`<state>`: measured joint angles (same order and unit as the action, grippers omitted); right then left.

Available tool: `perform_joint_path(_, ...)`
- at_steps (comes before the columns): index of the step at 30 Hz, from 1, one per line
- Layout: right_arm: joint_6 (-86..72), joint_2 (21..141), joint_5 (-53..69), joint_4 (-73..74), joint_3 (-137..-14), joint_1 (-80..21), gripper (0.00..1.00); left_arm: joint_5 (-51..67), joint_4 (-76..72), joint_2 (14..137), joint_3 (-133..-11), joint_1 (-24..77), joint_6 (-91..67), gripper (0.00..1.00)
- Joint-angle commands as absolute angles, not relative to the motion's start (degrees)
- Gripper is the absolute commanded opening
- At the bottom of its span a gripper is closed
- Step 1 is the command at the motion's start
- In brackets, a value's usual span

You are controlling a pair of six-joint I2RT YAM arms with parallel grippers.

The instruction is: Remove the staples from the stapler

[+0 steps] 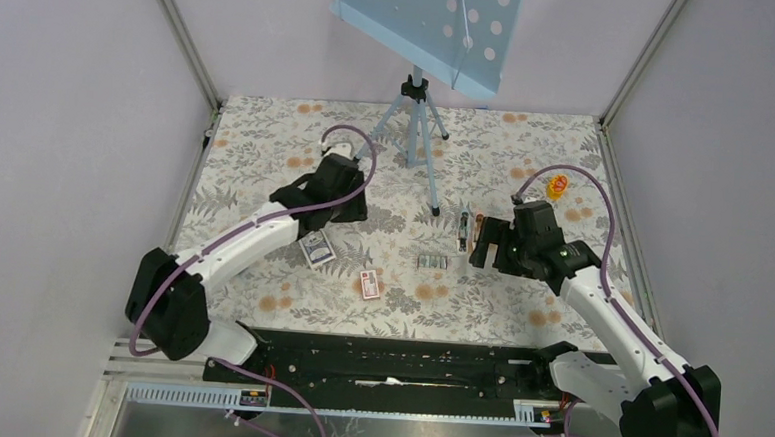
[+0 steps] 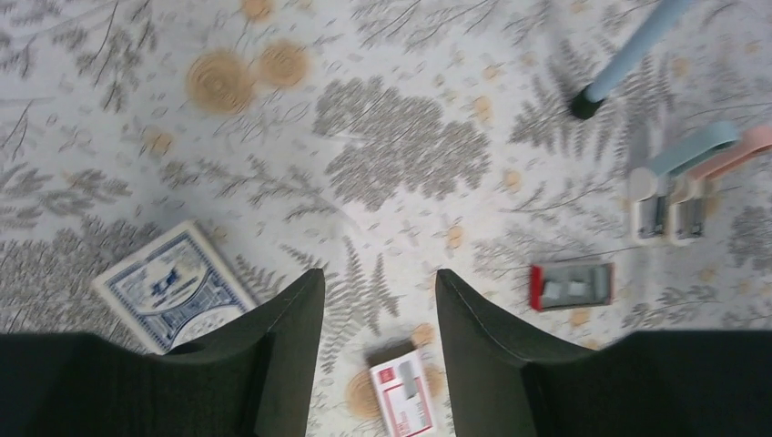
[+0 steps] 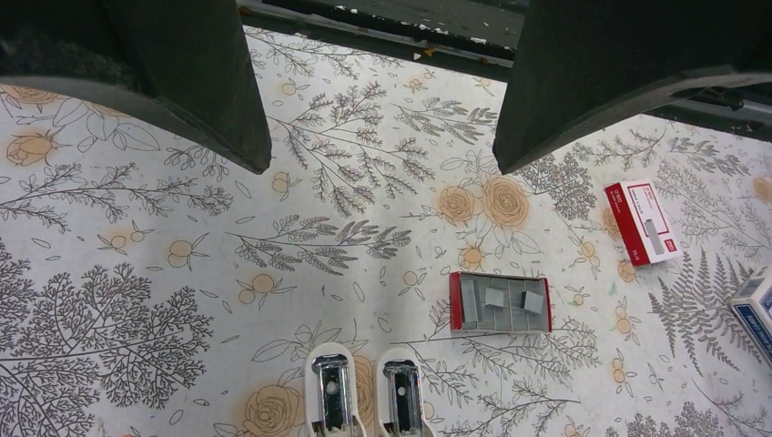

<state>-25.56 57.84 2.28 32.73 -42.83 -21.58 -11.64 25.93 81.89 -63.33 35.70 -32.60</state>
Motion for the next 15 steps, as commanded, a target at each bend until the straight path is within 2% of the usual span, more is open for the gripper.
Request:
perform_joint_path(1,-26.0,59.0,4.1,32.0,-45.8,-21.3,1.00,-7.7,21.2,77.3,-56.7,33.2,-33.0,0.53)
perform_joint_path(9,-29.9,63.0,9.8,29.7,-46.4,-23.3,0.97,7.1,7.7,76.9,-47.0,32.7,-30.0,0.59)
perform_joint_path(15,-33.3,65.3,7.5,28.1,-46.9,-26.7,0.96,4.4,8.5,82.9,-47.7,34.7,-28.4,0.58)
